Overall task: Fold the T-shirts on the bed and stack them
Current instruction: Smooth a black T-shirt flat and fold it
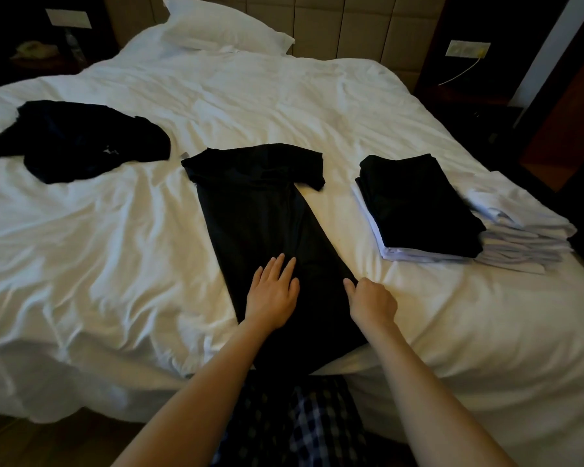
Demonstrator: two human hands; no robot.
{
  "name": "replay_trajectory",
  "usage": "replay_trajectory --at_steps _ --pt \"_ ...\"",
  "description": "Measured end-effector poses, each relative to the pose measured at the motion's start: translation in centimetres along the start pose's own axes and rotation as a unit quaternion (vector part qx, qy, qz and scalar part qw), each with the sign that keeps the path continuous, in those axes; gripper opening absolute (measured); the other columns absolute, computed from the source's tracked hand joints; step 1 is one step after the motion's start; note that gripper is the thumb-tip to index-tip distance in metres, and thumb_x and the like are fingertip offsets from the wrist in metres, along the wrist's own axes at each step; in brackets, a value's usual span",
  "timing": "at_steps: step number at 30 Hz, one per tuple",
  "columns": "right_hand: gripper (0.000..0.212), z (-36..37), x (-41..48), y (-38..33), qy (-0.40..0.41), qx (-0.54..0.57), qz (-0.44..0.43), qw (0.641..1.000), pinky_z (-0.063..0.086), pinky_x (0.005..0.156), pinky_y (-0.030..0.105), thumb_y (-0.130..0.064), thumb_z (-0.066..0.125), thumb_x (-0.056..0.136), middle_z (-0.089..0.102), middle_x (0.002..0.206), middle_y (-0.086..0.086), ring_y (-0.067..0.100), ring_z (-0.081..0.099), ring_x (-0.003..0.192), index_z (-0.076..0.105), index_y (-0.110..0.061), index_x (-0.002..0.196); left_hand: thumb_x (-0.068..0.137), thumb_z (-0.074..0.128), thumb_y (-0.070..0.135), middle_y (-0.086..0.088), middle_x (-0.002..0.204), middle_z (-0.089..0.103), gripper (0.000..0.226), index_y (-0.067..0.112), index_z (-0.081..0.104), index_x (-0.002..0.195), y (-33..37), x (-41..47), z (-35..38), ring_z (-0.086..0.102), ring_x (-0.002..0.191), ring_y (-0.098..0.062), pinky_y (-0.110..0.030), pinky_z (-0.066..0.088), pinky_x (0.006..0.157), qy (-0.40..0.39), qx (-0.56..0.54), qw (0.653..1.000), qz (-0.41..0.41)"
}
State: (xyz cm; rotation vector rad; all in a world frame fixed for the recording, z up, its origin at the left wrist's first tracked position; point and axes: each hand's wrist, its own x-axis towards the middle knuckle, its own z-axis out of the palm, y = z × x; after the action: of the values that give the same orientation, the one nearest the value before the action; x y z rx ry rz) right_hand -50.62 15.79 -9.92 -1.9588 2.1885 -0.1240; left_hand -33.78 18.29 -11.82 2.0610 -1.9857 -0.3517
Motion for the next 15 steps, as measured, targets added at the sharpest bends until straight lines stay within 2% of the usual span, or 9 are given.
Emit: replay_trajectory --at_steps 6,10,12,13,15 --pt "0.048 0.3 -0.9 1.2 0.006 0.063 0.001 0.998 0.036 0.070 0.031 -0.045 0.030 0.101 0.062 0.107 0.013 0.031 0.058 0.100 0.055 -0.004 0.107 0.103 0.016 0.036 0.002 0.159 0.001 0.050 0.026 0.007 0.151 -0.2 -3.3 0.5 -0.006 0.146 -0.014 -0.031 -0.010 0.115 0.016 -0.014 1.000 -0.018" --pt "0.049 0.7 -1.3 1.5 0.012 0.102 0.015 0.995 0.037 0.070 0.032 -0.047 0.033 0.100 0.063 0.105 0.014 0.033 0.058 0.099 0.057 -0.004 0.105 0.101 0.027 0.040 -0.003 0.159 -0.008 0.055 0.028 0.008 0.151 -0.1 -5.3 1.0 -0.010 0.146 -0.017 -0.030 -0.011 0.115 0.052 -0.084 0.992 -0.083" --pt "0.050 0.9 -1.3 1.8 0.010 0.137 0.025 0.990 0.037 0.067 0.031 -0.048 0.036 0.098 0.063 0.097 0.014 0.034 0.059 0.095 0.058 -0.003 0.100 0.096 0.045 0.037 -0.008 0.158 -0.008 0.066 0.024 0.010 0.151 0.1 -6.7 1.2 -0.006 0.146 -0.022 -0.033 -0.004 0.116 0.126 -0.192 0.962 -0.147" --pt "0.049 1.0 -1.3 1.9 0.008 0.152 0.029 0.988 0.037 0.066 0.031 -0.048 0.038 0.098 0.061 0.091 0.013 0.033 0.059 0.093 0.058 -0.003 0.096 0.093 0.055 0.030 -0.011 0.157 0.000 0.071 0.020 0.014 0.150 0.2 -7.2 1.2 0.002 0.145 -0.025 -0.035 0.003 0.117 0.170 -0.260 0.934 -0.179" --pt "0.045 1.0 -1.5 2.1 -0.001 0.182 0.038 0.983 0.036 0.061 0.030 -0.047 0.040 0.097 0.055 0.079 0.007 0.030 0.057 0.082 0.054 -0.006 0.084 0.084 0.067 0.015 -0.014 0.146 0.026 0.073 0.013 0.025 0.144 0.2 -7.9 0.6 0.026 0.137 -0.029 -0.038 0.023 0.114 0.226 -0.407 0.854 -0.234"
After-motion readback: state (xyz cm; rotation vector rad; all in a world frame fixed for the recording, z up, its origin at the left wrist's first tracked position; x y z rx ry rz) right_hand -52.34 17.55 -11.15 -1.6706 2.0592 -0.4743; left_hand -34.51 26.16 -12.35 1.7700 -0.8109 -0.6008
